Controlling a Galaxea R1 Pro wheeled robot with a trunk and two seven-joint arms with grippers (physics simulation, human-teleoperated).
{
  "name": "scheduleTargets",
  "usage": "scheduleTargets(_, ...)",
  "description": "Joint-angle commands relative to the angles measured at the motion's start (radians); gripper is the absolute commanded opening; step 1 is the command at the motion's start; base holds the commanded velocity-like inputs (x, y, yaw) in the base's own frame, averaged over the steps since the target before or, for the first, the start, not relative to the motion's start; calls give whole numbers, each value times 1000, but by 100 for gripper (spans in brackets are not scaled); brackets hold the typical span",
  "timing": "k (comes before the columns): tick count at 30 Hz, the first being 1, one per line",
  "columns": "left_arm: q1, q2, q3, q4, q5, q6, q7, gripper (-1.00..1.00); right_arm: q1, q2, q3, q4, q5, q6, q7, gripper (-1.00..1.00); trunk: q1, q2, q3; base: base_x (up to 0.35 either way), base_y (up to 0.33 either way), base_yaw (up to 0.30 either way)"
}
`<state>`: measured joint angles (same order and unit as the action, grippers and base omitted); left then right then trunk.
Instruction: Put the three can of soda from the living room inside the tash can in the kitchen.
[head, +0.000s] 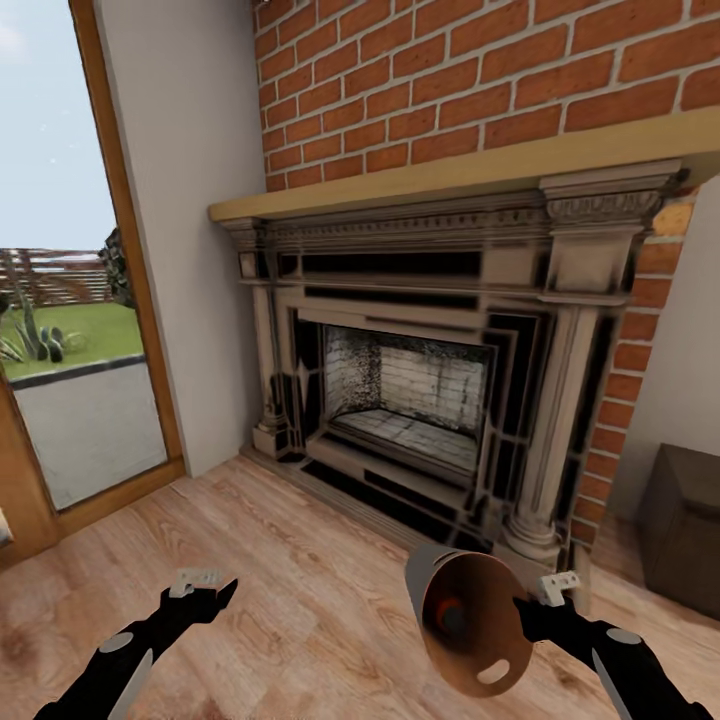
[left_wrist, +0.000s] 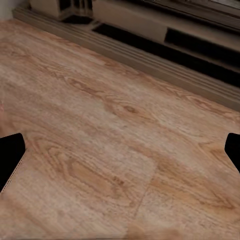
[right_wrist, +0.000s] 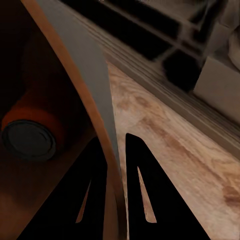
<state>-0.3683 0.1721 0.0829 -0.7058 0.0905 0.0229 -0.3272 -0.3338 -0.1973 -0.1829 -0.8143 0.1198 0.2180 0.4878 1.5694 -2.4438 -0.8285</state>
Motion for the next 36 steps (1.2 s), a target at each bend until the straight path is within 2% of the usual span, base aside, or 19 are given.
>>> scheduleTargets(1, 0, 0, 0, 0, 0, 0, 0, 100, -1, 0, -1, -1, -13, 2, 5, -100, 0, 0, 0, 0, 0, 246)
scheduleTargets(9, 0, -1, -15, 0, -1, -1, 1, 100, -1, 3, 0, 0, -11, 1, 1, -100, 0, 0, 0, -102, 0, 246)
scheduleTargets(20, 0, -3, -29, 0, -2, -1, 5, 100, -1, 7, 0, 21, -7, 0, 0, -100, 0, 0, 0, -217, 0, 246)
scheduleTargets(23, 0, -3, -43, 0, -2, -1, 8, 100, -1, 8, 0, 31, -6, 0, 0, -100, 0, 0, 0, -192, 0, 246)
scheduleTargets(36, 0, -3, -55, 1, -2, -1, 32, 100, -1, 10, 1, 33, -6, -1, 0, -100, 0, 0, 0, -29, 0, 246)
